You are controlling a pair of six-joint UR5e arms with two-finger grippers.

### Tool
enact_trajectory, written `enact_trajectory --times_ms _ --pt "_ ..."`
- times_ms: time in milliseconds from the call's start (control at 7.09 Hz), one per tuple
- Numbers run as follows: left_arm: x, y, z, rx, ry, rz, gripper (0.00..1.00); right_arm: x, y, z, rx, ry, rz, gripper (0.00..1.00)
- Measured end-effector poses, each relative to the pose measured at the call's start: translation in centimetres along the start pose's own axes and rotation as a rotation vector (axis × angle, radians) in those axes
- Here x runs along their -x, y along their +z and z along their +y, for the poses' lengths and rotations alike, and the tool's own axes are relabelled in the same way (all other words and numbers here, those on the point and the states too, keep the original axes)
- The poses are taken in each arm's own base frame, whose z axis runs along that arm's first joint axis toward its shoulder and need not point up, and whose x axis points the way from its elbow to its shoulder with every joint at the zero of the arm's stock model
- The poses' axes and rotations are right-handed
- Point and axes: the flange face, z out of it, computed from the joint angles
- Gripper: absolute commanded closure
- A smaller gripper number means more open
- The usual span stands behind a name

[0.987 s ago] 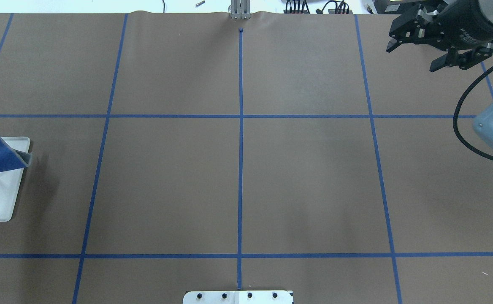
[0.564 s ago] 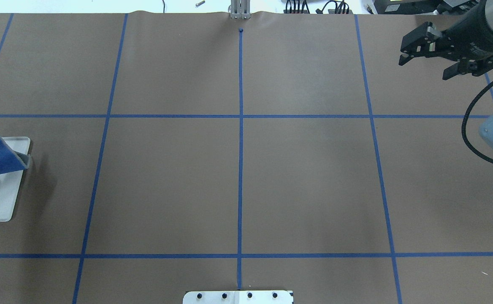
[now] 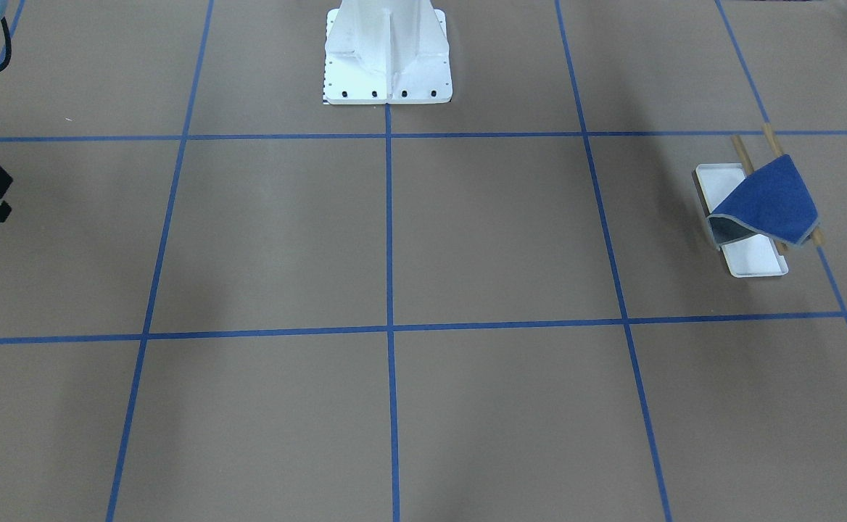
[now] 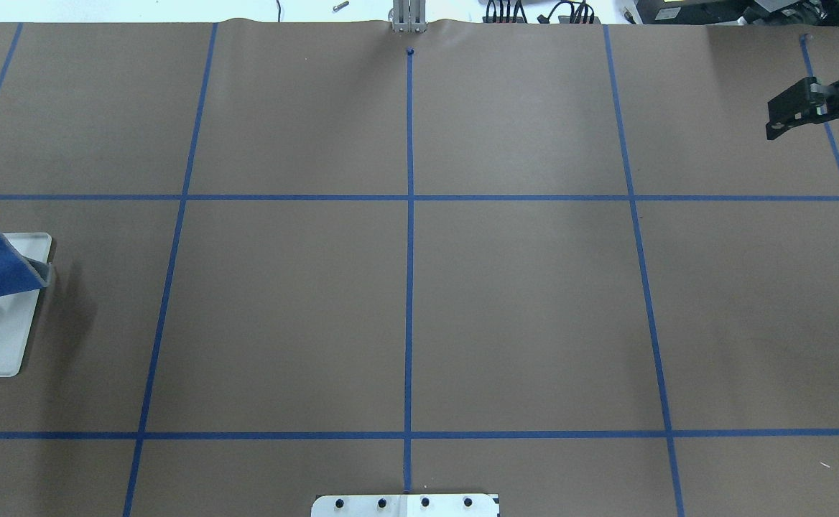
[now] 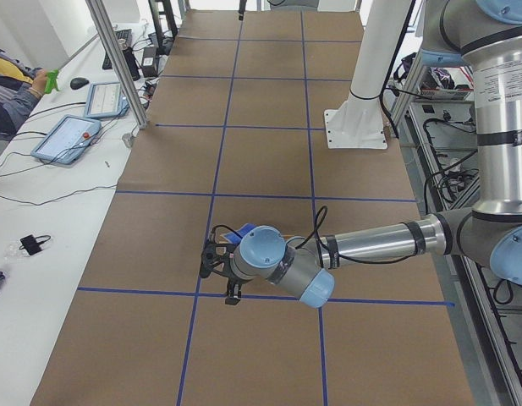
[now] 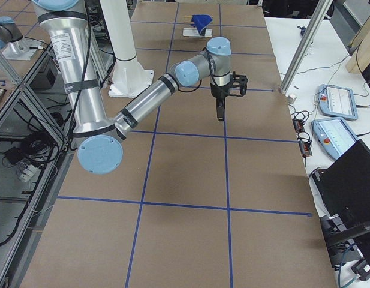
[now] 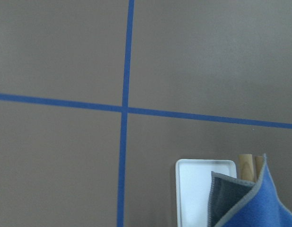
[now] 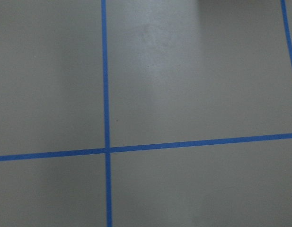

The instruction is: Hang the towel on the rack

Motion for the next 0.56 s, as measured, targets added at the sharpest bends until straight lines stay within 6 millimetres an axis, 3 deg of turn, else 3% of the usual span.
enact_trajectory --times_ms 282,564 --pt "-0.4 0.4 -2.0 0.021 0.042 -0.036 0.02 -8.9 2.4 0.0 0.073 -0.093 0.015 0.0" --pt "-0.8 1.2 -3.7 0.078 0.093 -0.059 0.02 -18.2 6.5 0.0 0.18 -0.148 -0.049 0.0"
